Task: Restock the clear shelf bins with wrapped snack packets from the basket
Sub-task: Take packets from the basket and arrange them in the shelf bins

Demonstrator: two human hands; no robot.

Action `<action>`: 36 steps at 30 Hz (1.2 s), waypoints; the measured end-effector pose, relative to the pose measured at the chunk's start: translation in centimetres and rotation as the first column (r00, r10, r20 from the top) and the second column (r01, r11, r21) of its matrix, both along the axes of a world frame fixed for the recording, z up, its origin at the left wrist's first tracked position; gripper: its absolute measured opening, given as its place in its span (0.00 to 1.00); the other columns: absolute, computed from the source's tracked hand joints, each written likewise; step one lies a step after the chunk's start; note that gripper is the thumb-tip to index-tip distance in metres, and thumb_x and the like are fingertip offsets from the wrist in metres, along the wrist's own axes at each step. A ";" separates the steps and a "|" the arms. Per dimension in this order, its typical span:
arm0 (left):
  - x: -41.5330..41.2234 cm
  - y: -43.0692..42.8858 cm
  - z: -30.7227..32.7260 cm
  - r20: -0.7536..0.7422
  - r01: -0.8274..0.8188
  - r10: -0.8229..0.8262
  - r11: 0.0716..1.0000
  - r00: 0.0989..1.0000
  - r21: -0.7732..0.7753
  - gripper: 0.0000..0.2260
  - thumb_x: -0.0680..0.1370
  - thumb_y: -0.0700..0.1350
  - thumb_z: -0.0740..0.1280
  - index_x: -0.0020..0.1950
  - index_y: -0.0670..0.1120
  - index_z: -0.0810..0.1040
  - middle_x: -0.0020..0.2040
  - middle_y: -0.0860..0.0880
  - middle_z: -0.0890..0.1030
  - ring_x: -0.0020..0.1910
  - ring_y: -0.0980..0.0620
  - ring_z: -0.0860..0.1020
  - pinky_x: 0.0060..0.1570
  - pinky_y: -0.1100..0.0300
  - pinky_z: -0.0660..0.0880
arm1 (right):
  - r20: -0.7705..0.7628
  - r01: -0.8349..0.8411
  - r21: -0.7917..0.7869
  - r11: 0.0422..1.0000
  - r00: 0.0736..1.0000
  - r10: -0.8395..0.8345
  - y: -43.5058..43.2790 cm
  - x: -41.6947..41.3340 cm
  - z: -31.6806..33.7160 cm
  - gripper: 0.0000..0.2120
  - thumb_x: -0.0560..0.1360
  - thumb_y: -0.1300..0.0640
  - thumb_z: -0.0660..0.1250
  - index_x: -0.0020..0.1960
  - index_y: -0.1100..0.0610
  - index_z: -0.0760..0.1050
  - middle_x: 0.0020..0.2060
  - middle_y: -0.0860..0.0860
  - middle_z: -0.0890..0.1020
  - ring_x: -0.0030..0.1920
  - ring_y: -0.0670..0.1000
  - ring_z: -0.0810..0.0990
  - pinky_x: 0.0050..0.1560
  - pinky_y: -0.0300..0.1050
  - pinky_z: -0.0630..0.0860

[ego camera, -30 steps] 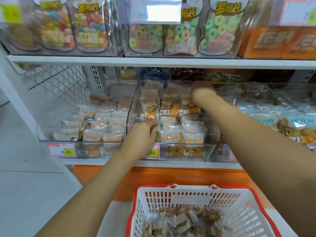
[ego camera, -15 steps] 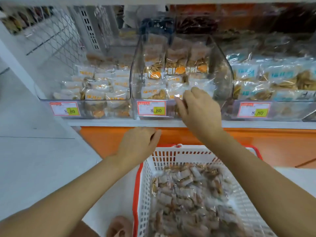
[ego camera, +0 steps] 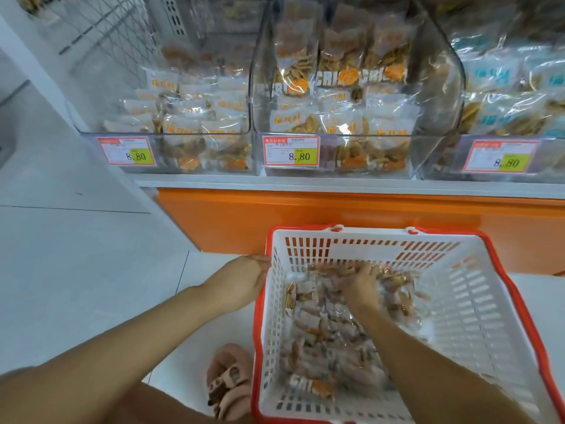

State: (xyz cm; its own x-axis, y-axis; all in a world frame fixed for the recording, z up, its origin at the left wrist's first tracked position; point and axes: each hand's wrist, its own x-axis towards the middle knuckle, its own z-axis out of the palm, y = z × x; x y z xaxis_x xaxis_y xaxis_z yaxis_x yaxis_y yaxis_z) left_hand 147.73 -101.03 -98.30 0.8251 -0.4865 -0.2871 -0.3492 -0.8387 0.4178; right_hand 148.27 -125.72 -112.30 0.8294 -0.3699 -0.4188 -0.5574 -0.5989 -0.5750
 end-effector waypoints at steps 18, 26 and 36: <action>0.9 -3.8 4.5 -0.764 -0.694 0.233 0.626 0.602 -0.356 0.20 0.75 0.59 0.65 0.56 0.44 0.80 0.52 0.47 0.83 0.54 0.51 0.80 0.59 0.57 0.76 | 0.814 -0.298 -0.361 0.884 0.362 0.455 -1.2 -2.2 13.1 0.25 0.61 0.72 0.78 0.50 0.58 0.70 0.53 0.52 0.72 0.50 0.50 0.74 0.51 0.33 0.71; 1.9 -5.8 11.3 -0.609 -0.598 0.145 0.459 0.780 -0.657 0.12 0.70 0.49 0.73 0.52 0.47 0.82 0.50 0.47 0.85 0.48 0.53 0.81 0.47 0.61 0.75 | 0.882 -0.313 -0.377 0.872 0.166 0.441 0.7 -2.0 20.7 0.08 0.73 0.68 0.61 0.49 0.58 0.72 0.54 0.53 0.73 0.55 0.49 0.73 0.60 0.29 0.65; 5.5 -4.0 17.6 -0.012 -0.237 0.310 0.699 0.951 -0.675 0.10 0.68 0.55 0.75 0.40 0.51 0.81 0.28 0.53 0.76 0.28 0.55 0.73 0.30 0.62 0.71 | 0.402 -0.760 -0.069 0.646 0.572 0.715 0.7 3.2 32.0 0.12 0.70 0.52 0.74 0.53 0.46 0.79 0.43 0.39 0.79 0.40 0.33 0.76 0.41 0.29 0.71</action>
